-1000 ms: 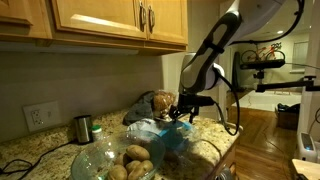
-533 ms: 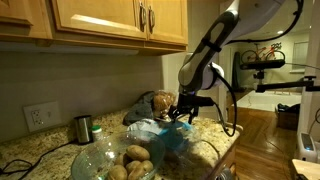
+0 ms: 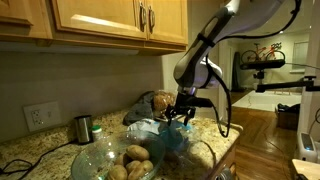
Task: Move one potato from the plastic to the glass bowl
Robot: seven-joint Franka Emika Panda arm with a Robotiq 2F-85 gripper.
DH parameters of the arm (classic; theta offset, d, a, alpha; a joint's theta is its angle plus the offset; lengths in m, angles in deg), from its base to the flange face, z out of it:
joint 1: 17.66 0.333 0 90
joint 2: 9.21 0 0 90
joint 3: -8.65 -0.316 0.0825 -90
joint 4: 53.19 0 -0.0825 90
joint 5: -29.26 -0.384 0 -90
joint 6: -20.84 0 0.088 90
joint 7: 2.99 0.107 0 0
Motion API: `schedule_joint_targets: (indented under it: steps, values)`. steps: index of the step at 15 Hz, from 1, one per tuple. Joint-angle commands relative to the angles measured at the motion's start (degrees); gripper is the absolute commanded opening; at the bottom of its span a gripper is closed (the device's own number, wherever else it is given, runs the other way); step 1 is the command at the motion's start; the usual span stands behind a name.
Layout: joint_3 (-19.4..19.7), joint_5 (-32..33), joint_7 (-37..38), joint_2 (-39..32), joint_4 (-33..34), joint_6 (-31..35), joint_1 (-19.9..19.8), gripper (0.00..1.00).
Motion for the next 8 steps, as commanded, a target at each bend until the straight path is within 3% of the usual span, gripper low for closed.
schedule_joint_targets:
  steps: [1,8]
  values:
    - [-1.3,-4.2,-5.2,3.2,-3.0,-0.1,-1.9,1.00]
    - [1.6,-1.0,-2.5,4.9,-5.4,-2.2,-1.2,1.00]
